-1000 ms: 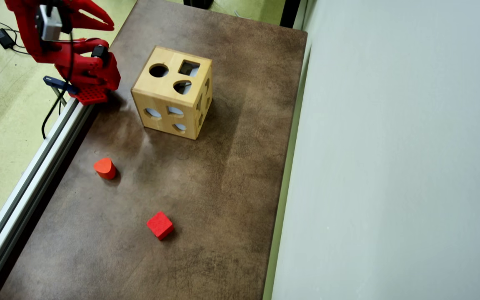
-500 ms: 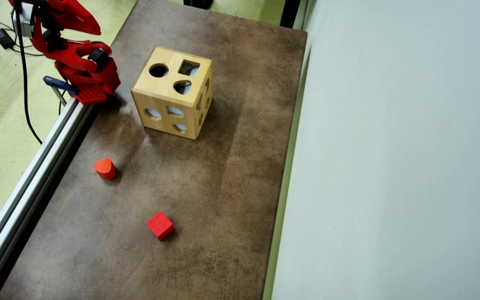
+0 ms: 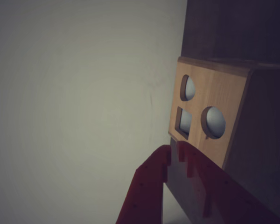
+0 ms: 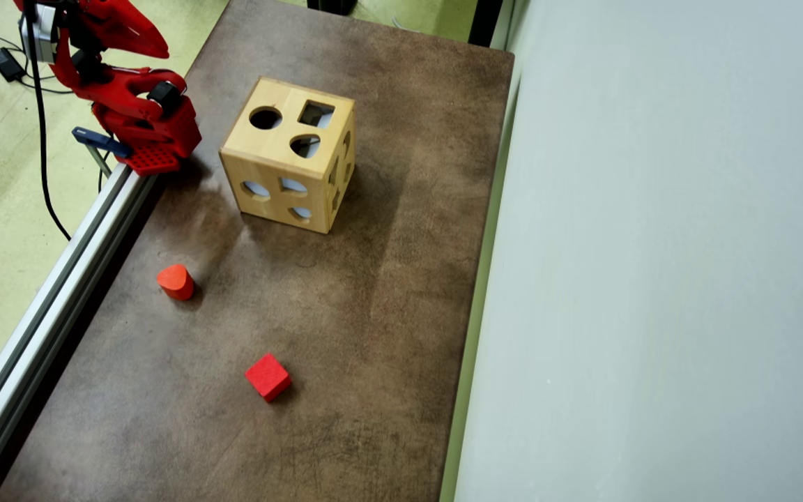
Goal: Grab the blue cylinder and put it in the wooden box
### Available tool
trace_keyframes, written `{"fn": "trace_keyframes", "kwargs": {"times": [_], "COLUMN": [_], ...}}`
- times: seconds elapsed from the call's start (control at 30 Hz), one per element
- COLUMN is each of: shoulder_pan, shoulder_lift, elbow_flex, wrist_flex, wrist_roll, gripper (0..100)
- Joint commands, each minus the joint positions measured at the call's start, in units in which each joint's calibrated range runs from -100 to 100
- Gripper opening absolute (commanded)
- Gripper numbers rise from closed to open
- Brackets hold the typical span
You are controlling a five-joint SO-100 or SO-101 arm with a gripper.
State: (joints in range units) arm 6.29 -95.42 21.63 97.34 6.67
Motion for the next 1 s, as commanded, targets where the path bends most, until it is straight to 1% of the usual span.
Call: {"fn": "trace_keyframes", "kwargs": {"times": [0.0,0.7,0.83,0.97], "shoulder_pan": [-0.2,-0.8,-6.8,-7.4], "shoulder_lift": [0.2,0.1,0.1,0.2], "elbow_flex": [-0.3,-0.2,-0.2,-0.2], "wrist_flex": [0.5,0.5,0.5,0.5], "wrist_roll": [0.3,0.3,0.3,0.3], "gripper": [3,3,3,3]}}
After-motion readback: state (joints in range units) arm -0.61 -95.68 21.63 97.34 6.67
